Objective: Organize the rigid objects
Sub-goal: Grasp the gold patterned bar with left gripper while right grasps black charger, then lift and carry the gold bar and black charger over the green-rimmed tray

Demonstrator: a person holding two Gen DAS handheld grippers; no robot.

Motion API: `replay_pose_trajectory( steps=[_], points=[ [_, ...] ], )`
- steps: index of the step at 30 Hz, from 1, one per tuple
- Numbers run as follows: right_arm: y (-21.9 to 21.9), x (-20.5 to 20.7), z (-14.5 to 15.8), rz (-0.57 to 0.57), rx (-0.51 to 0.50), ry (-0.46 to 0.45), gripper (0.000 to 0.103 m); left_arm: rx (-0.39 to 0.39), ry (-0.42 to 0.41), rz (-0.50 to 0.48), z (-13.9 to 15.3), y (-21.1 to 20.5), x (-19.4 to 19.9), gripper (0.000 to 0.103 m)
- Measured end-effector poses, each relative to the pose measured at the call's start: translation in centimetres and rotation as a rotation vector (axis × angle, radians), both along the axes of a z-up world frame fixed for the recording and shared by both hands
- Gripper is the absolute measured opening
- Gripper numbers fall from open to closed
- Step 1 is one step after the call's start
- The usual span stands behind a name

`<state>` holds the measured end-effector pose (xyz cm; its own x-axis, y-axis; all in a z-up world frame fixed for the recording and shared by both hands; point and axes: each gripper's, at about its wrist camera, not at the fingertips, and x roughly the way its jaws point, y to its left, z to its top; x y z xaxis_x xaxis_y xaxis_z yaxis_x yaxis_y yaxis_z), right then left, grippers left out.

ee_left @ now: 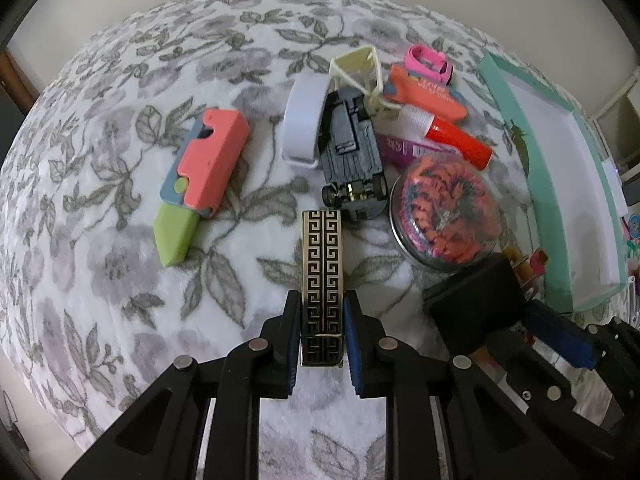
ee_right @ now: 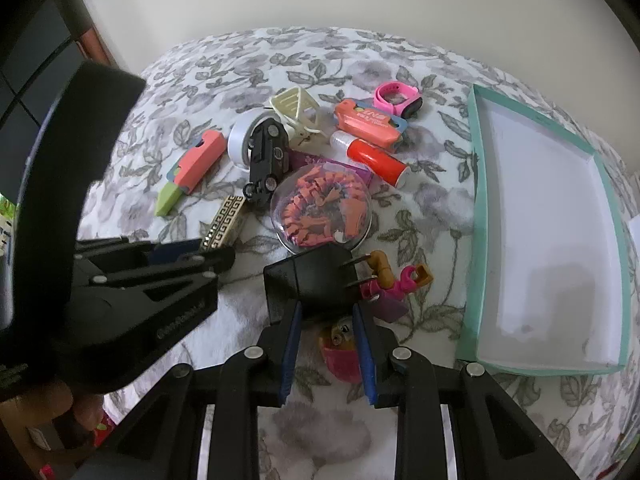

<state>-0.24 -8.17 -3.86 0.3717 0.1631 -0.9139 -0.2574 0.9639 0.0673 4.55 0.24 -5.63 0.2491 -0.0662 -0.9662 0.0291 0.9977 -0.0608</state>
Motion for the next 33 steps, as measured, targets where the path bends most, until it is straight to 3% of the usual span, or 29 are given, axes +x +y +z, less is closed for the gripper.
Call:
replay_pose_trajectory(
  steps=[5, 11, 15, 23, 33],
  points=[
    [-0.1, 0.0, -0.1, -0.006, 0.006, -0.008, 0.031, -0.002, 0.027, 0.018, -0.2, 0.6, -0.4, 0.021],
    [0.5, 0.0, 0.1, 0.015, 0.024, -0.024, 0.055, -0.006, 0.079, 0.105, -0.5, 3.6, -0.7, 0.021],
    [1.6, 0.1, 0.2, 0.043, -0.001, -0.047, 0.061, -0.004, 0.114, 0.149, -0.6, 5.3, -1.3, 0.021],
    [2.9, 0.6, -0.4, 0.077, -0.082, -0.064, 0.066, -0.004, 0.123, 0.187, -0.6, 8.4, -2.1, 0.021],
    [4.8, 0.6, -1.8, 0.146, -0.248, -0.087, 0.067, 0.0, 0.129, 0.189, -0.9, 7.8, -1.8, 0.021]
  ],
)
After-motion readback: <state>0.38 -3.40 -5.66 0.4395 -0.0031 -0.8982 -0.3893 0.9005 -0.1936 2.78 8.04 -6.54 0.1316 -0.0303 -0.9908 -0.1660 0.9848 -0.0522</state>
